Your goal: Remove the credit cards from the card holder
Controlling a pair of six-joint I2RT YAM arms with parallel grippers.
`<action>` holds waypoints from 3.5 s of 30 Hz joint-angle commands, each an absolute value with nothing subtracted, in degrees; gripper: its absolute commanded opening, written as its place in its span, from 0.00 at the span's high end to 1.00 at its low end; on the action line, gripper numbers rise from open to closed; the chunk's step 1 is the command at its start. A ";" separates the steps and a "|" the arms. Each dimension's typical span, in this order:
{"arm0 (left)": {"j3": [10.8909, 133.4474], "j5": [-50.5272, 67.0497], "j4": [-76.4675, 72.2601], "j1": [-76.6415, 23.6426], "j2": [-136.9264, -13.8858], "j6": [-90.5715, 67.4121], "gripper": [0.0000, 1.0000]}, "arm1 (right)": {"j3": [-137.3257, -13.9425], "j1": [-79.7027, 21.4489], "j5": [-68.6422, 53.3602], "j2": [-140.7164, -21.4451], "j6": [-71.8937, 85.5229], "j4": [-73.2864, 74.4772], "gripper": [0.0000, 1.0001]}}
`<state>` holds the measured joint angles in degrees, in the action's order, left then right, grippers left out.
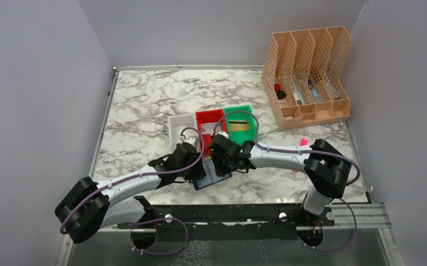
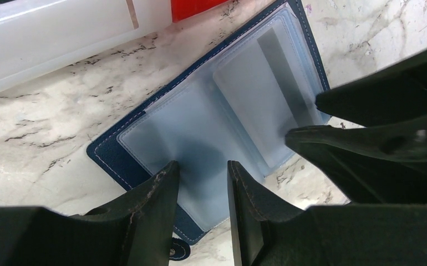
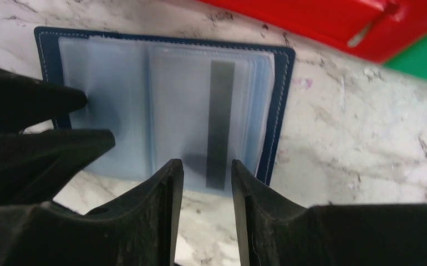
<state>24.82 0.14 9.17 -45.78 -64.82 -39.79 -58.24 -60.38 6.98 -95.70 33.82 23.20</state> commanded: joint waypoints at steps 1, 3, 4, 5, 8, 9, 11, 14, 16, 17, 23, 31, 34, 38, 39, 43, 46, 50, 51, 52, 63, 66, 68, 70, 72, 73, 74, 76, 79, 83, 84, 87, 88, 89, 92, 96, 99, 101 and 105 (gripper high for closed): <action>23.78 -1.62 10.28 -46.04 -63.29 -39.23 0.59 | -62.46 -60.54 8.99 -99.34 32.52 23.19 0.55; 23.44 -1.97 10.29 -46.03 -62.83 -39.49 0.59 | -62.62 -60.50 8.11 -99.74 32.05 22.63 0.54; 23.31 -2.05 10.31 -45.96 -62.58 -39.54 0.59 | -62.45 -60.55 7.79 -99.83 32.00 22.36 0.53; 23.15 -2.11 10.30 -45.98 -62.44 -39.59 0.59 | -62.27 -60.56 7.77 -100.03 31.95 22.21 0.53; 23.16 -2.27 10.25 -45.97 -62.36 -39.64 0.59 | -62.78 -60.53 10.20 -101.69 32.09 24.34 0.51; 23.16 -2.29 10.26 -46.04 -62.39 -39.72 0.59 | -63.08 -60.55 11.37 -102.43 32.35 25.51 0.49; 23.21 -2.22 10.22 -46.02 -62.56 -39.68 0.59 | -62.57 -60.55 12.73 -103.16 32.52 26.13 0.48; 23.53 -2.22 10.23 -46.05 -63.03 -39.43 0.59 | -61.10 -60.56 12.55 -103.34 32.58 25.14 0.47; 23.71 -2.25 10.21 -46.02 -63.32 -39.30 0.59 | -60.56 -60.56 12.54 -103.46 32.99 24.92 0.48; 23.68 -2.29 10.25 -46.04 -63.36 -39.35 0.59 | -60.26 -60.51 12.61 -103.48 33.12 24.81 0.51; 23.62 -2.65 10.12 -46.03 -63.11 -39.73 0.59 | -60.26 -60.64 14.05 -100.79 33.16 25.47 0.69; 24.46 -2.57 10.03 -45.97 -63.82 -39.64 0.59 | -60.66 -60.64 11.95 -96.25 32.03 25.33 0.97; 24.67 -2.48 9.94 -46.02 -64.36 -39.49 0.59 | -60.32 -60.62 10.94 -95.61 31.96 24.83 0.99; 24.87 -2.30 9.88 -45.97 -64.72 -39.38 0.59 | -59.73 -60.64 8.48 -94.98 31.96 23.44 0.99; 24.80 -2.36 9.93 -46.04 -64.63 -39.50 0.59 | -59.62 -60.64 7.81 -94.99 32.08 23.08 0.99; 24.63 -3.40 10.02 -46.03 -62.78 -40.60 0.56 | -58.39 -60.64 4.48 -94.92 32.41 20.29 0.83; 24.81 -4.05 9.69 -45.93 -59.76 -41.36 0.51 | -57.43 -60.62 4.87 -94.60 32.69 18.68 0.76; 26.81 -3.13 8.16 -45.97 -56.57 -42.45 0.44 | -57.55 -60.36 6.35 -94.30 31.63 18.31 0.73; 27.33 -2.73 7.50 -45.97 -56.19 -42.71 0.42 | -57.70 -60.31 6.00 -94.26 31.20 18.17 0.73; 27.78 -2.46 6.68 -45.97 -55.95 -43.11 0.41 | -57.78 -60.25 5.72 -94.30 30.90 17.97 0.73; 23.24 0.48 -2.62 -45.97 -61.40 -50.53 0.45 | -54.59 -55.94 -1.18 -93.01 30.79 13.07 0.72; 21.08 1.63 -6.00 -45.90 -62.14 -52.60 0.47 | -53.34 -54.42 -4.19 -93.28 30.89 11.04 0.71; 20.41 1.60 -6.90 -45.95 -62.71 -52.98 0.47 | -52.66 -53.27 -6.78 -93.85 30.79 9.81 0.69; 20.43 0.87 -6.29 -45.96 -63.28 -53.00 0.48 | -52.20 -52.34 -7.80 -94.76 31.12 9.38 0.69; 20.51 0.19 -5.20 -45.92 -63.58 -52.99 0.50 | -51.78 -51.77 -8.46 -95.28 30.80 8.80 0.68; 20.48 -0.13 -4.44 -45.95 -63.51 -53.00 0.51 | -51.51 -51.50 -9.09 -95.48 30.67 8.53 0.68; 20.34 -0.66 -3.58 -45.96 -63.39 -53.00 0.52 | -51.37 -51.36 -9.84 -95.67 30.55 8.22 0.68; 19.97 -2.25 -1.26 -45.97 -62.59 -53.29 0.54 | -51.19 -51.27 -12.04 -96.28 30.27 7.52 0.68; 18.23 -4.44 0.82 -45.97 -60.41 -53.69 0.55 | -50.77 -51.24 -13.92 -97.52 30.46 6.96 0.68; 16.87 -6.40 4.21 -45.96 -58.03 -53.46 0.57 | -50.42 -51.24 -14.68 -98.23 31.19 6.62 0.69; 16.55 -6.68 4.72 -45.97 -57.56 -53.48 0.57 | -50.25 -51.24 -15.29 -97.99 31.41 6.22 0.70; 14.79 -6.99 4.13 -45.93 -56.53 -53.72 0.59 | -49.77 -51.19 -17.80 -96.82 32.73 4.83 0.73; 14.40 -7.09 3.87 -45.96 -56.31 -53.89 0.60 | -49.70 -51.23 -18.66 -96.24 33.19 4.46 0.75; 14.07 -7.12 3.71 -45.92 -56.15 -54.03 0.61 | -49.30 -51.24 -20.08 -95.53 33.71 3.66 0.77; 13.43 -7.25 3.51 -45.94 -55.75 -54.30 0.62 | -47.99 -51.24 -24.07 -93.70 35.10 0.15 0.78; 12.76 -7.15 2.81 -45.94 -55.14 -54.57 0.64 | -48.11 -51.24 -27.87 -93.69 36.33 -1.37 0.78; 12.57 -6.99 2.39 -45.97 -54.75 -54.62 0.64 | -47.92 -51.24 -28.58 -94.14 37.31 -2.54 0.78; 12.55 -7.07 2.51 -45.97 -54.54 -54.58 0.64 | -48.39 -51.24 -28.93 -94.76 37.35 -2.42 0.78; 12.57 -7.36 2.61 -45.94 -53.77 -54.50 0.64 | -48.33 -51.24 -29.73 -95.55 38.98 -3.74 0.78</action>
